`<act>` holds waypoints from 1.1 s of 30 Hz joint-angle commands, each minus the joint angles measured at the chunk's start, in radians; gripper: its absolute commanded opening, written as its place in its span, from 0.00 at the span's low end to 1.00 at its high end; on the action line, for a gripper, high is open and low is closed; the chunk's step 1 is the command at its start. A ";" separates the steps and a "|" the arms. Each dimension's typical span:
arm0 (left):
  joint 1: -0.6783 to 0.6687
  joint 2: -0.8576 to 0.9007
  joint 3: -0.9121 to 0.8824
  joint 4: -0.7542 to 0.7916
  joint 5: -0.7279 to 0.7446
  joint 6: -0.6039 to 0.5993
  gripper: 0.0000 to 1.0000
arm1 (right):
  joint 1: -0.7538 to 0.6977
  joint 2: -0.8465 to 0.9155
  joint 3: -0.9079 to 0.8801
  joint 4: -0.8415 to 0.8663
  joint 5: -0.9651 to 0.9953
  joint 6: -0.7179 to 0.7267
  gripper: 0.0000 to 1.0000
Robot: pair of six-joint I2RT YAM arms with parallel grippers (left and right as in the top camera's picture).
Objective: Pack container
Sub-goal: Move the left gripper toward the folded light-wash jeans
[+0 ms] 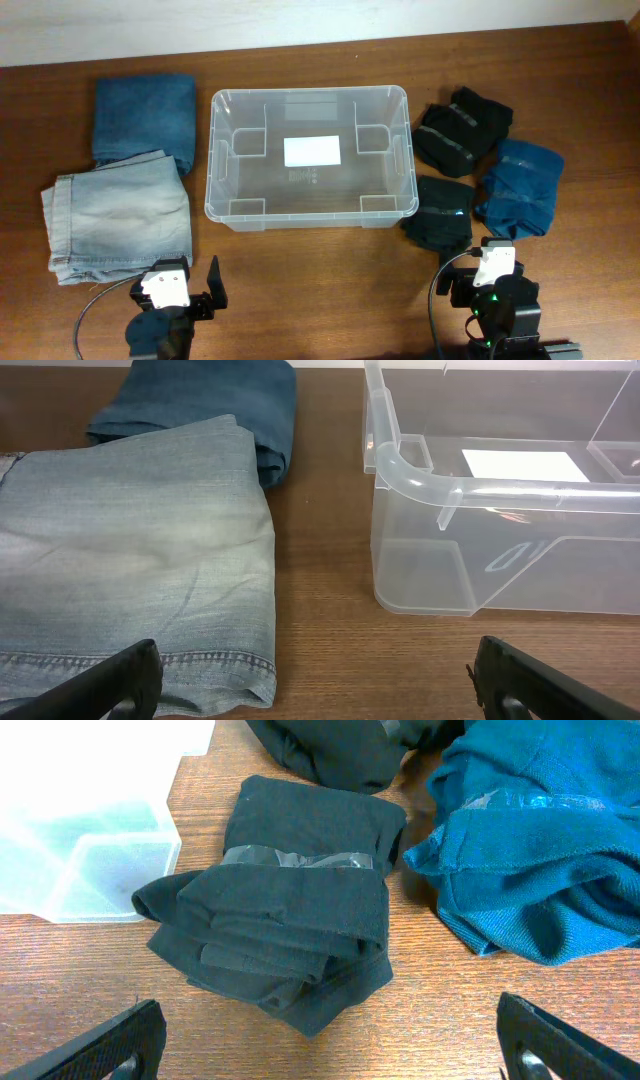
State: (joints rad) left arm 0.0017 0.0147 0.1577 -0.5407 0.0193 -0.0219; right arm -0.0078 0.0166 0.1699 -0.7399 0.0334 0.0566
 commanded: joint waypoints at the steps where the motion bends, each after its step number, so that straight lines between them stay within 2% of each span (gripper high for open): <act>1: -0.004 -0.008 -0.011 0.002 0.011 0.015 0.99 | -0.006 -0.008 -0.008 -0.003 0.001 0.011 0.98; 33: -0.004 -0.008 -0.011 0.022 0.012 0.015 0.99 | -0.006 -0.008 -0.008 -0.003 0.001 0.011 0.98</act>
State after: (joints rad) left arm 0.0017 0.0147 0.1577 -0.5331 0.0193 -0.0219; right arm -0.0078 0.0166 0.1699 -0.7399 0.0334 0.0563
